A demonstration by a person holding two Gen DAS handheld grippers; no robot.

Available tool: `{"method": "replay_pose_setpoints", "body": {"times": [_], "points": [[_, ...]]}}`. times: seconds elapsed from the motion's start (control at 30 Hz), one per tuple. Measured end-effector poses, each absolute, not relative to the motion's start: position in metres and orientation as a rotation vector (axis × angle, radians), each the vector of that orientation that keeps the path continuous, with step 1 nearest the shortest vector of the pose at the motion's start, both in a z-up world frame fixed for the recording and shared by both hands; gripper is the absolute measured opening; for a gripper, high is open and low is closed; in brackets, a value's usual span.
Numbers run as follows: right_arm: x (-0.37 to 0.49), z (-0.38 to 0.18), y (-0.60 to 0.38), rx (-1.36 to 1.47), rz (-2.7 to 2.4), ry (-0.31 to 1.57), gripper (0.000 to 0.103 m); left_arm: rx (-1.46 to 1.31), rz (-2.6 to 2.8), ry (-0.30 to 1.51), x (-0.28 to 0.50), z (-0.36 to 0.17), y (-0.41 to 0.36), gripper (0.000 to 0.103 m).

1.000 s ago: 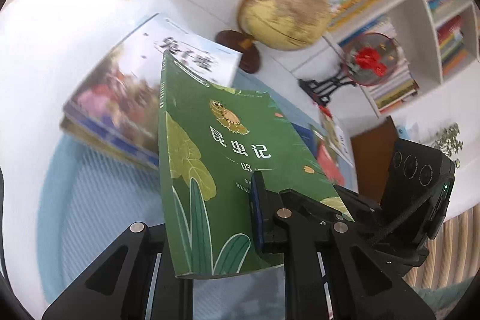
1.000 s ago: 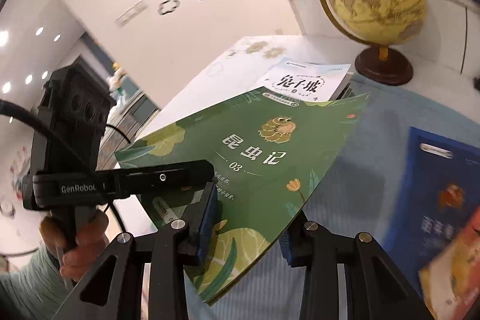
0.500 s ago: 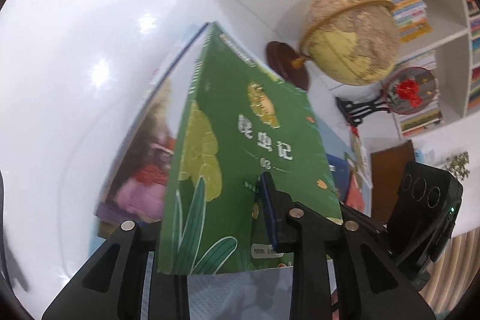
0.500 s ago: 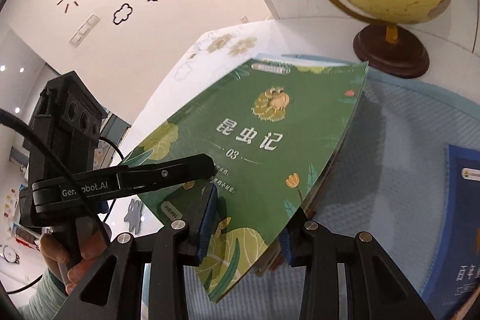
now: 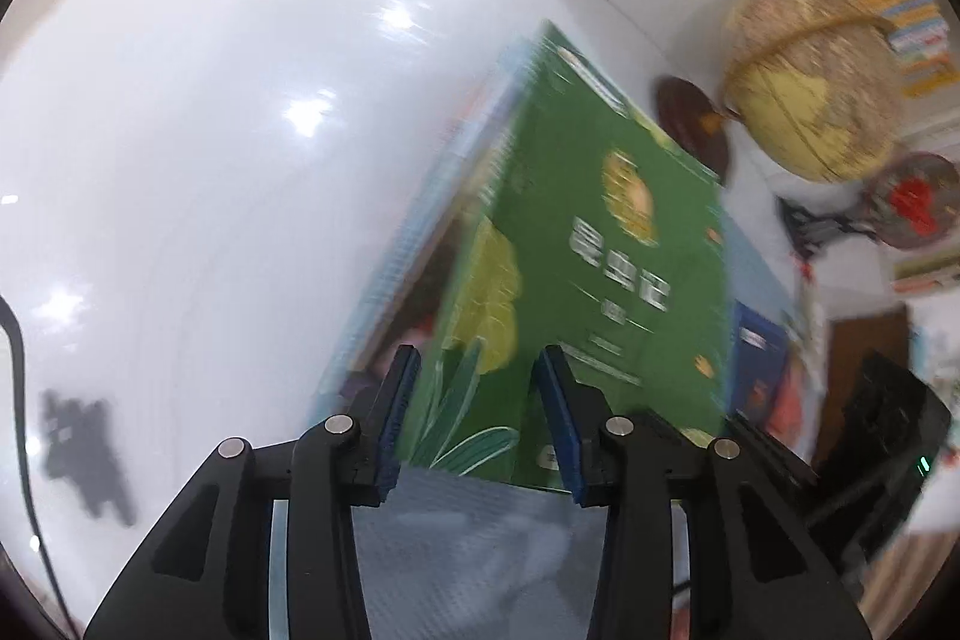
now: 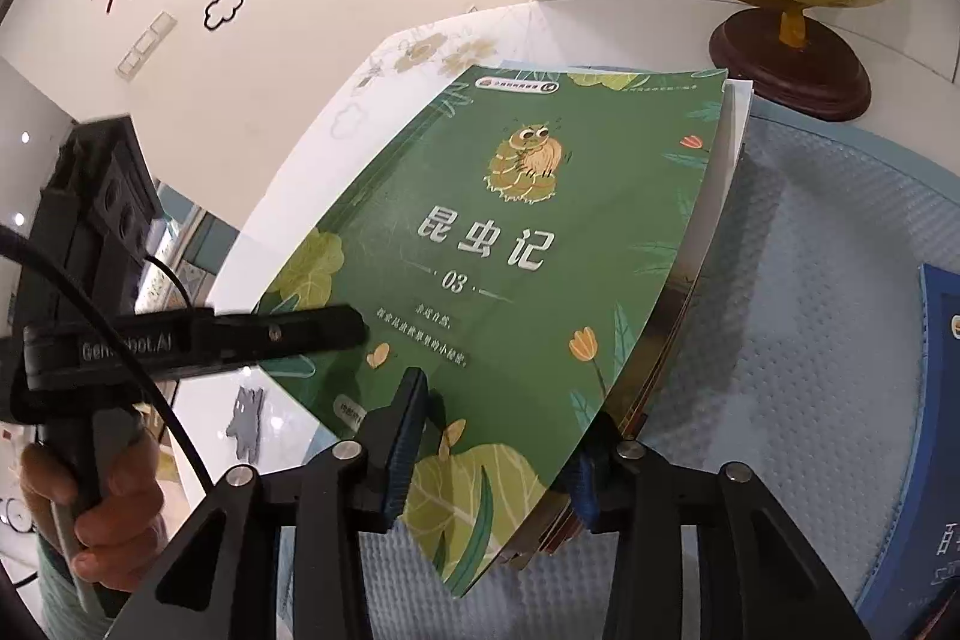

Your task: Organize books

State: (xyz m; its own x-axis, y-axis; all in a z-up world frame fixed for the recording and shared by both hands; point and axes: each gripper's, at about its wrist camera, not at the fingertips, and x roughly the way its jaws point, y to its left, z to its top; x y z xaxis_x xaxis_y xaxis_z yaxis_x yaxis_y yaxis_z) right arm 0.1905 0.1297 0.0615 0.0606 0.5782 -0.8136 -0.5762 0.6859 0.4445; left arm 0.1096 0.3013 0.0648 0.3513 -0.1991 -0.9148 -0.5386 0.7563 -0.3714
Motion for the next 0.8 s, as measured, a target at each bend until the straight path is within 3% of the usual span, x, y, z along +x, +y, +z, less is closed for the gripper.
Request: {"method": "replay_pose_setpoints", "body": {"times": [0.13, 0.23, 0.37, 0.53, 0.8], "points": [[0.184, 0.062, 0.121, -0.059, 0.865, 1.232, 0.045, -0.618, 0.380, 1.187, 0.092, 0.080, 0.304, 0.038], [0.171, 0.063, 0.092, -0.039, 0.859, 1.241, 0.052, -0.566, 0.375, 1.174, 0.082, 0.092, 0.294, 0.038], [0.148, 0.062, 0.034, -0.024, 0.794, 1.260, 0.053, -0.504, 0.242, 1.107, 0.079, 0.112, 0.253, 0.038], [0.123, 0.067, -0.067, 0.035, 0.628, 1.264, 0.053, -0.436, -0.058, 1.089, 0.106, 0.120, 0.149, 0.038], [0.135, 0.075, -0.250, 0.292, 0.278, 1.201, 0.057, -0.403, -0.322, 1.178, 0.168, 0.089, -0.021, 0.038]]}}
